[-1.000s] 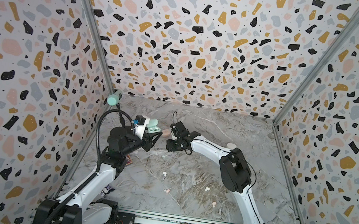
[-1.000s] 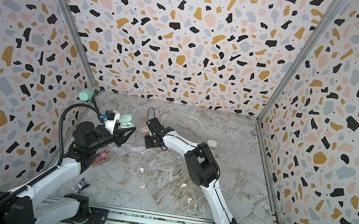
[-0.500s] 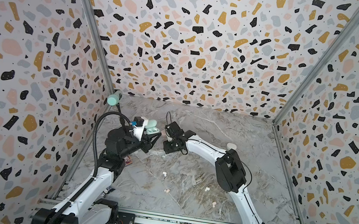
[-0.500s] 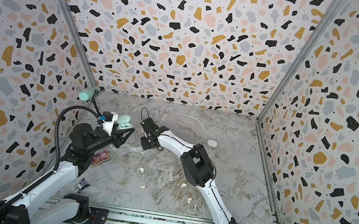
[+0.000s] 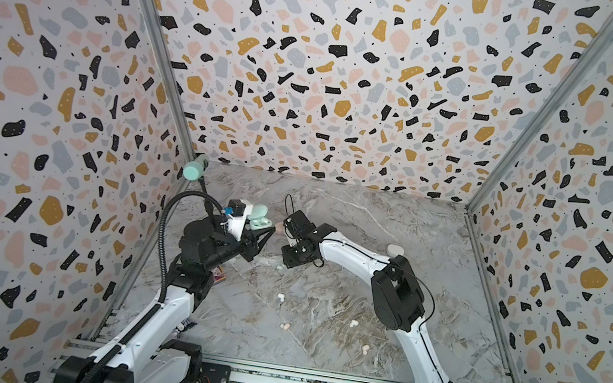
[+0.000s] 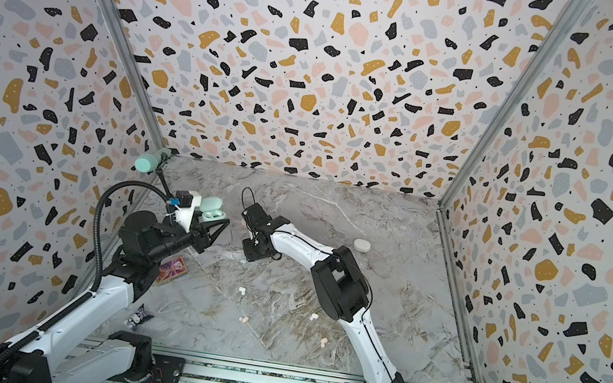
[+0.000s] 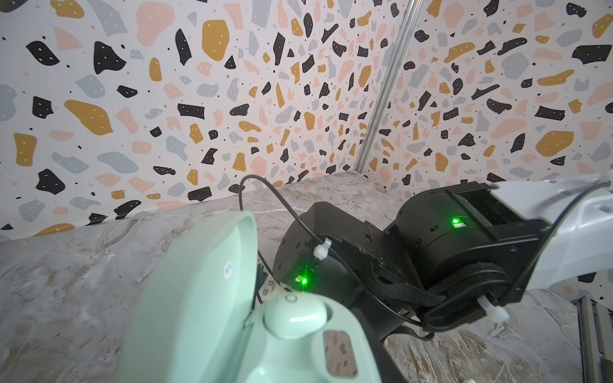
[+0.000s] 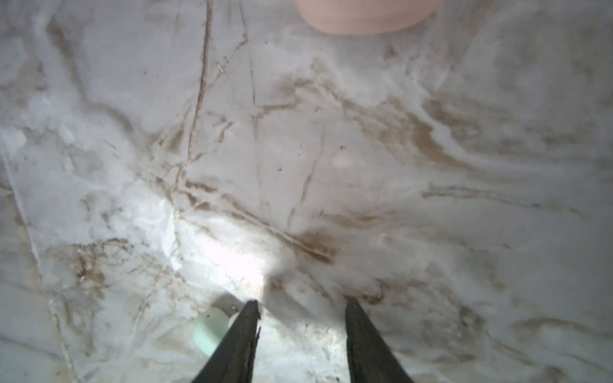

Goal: Insert the wireless bluetooth earbuds into the charging case

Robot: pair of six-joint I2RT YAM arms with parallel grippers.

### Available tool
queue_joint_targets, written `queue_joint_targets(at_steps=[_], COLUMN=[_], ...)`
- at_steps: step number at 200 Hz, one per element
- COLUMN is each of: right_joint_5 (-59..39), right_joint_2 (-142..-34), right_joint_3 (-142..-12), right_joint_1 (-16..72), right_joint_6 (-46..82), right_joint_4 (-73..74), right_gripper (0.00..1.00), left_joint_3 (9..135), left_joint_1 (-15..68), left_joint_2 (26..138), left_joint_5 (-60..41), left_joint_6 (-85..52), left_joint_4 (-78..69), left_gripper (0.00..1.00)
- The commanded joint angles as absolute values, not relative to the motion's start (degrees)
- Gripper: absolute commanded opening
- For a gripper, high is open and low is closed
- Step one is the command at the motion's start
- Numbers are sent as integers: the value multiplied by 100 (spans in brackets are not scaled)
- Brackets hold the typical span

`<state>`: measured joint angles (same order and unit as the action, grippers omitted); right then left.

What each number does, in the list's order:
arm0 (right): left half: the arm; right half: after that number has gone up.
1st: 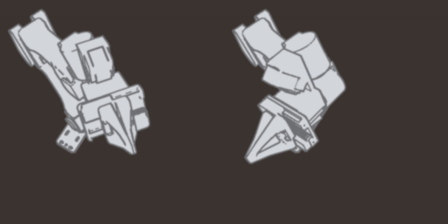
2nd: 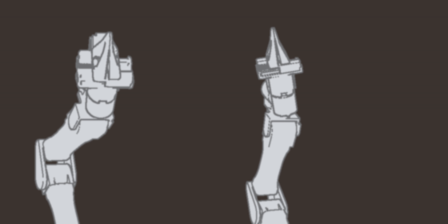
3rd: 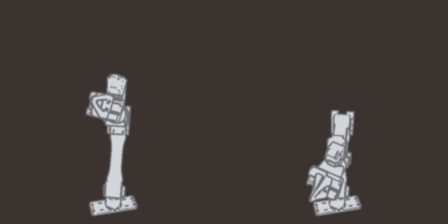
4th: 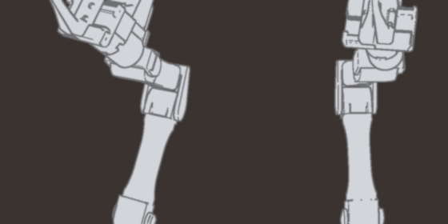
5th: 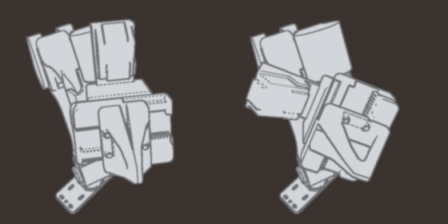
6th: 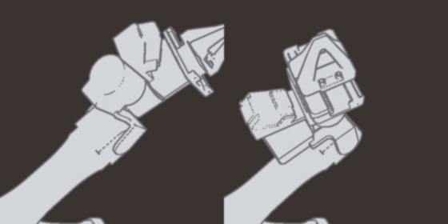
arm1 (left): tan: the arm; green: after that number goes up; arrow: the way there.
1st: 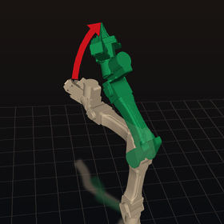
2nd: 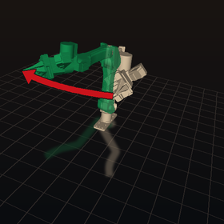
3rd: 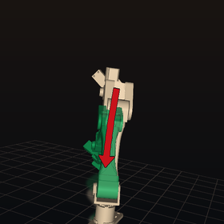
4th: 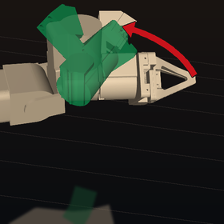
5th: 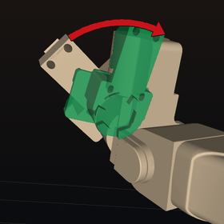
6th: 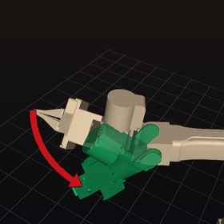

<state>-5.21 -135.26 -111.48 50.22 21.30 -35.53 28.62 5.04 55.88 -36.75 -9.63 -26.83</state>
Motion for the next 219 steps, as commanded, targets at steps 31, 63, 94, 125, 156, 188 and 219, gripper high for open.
queue_joint_targets(at_steps=[31,63,94,125,156,188,219], right_joint_5=[-709,-740,-735,-620,-696,-756,-727], right_joint_2=[-13313,-13246,-13134,-12910,-12859,-13063,-13276], right_joint_3=[-10896,-10857,-10771,-10832,-11091,-11393,-11772], right_joint_1=[5131,5167,5177,5168,5184,5228,5339], right_joint_6=[2079,2101,2159,2357,2524,2577,2584], right_joint_4=[-4104,-4154,-4181,-4140,-4196,-4285,-4410], right_gripper=[45,45,45,46,48,48,48], left_joint_3=[2777,2769,2753,2748,2741,2841,2955], left_joint_1=[473,473,472,473,475,464,434], left_joint_2=[5524,5511,5503,5494,5491,5626,5717], left_joint_5=[-3732,-3727,-3744,-3753,-3664,-3475,-3326], left_joint_6=[-920,-916,-941,-980,-987,-941,-890], left_joint_4=[-2900,-2909,-2931,-2936,-2910,-2805,-2664], left_gripper=[0,0,0,0,0,0,0])
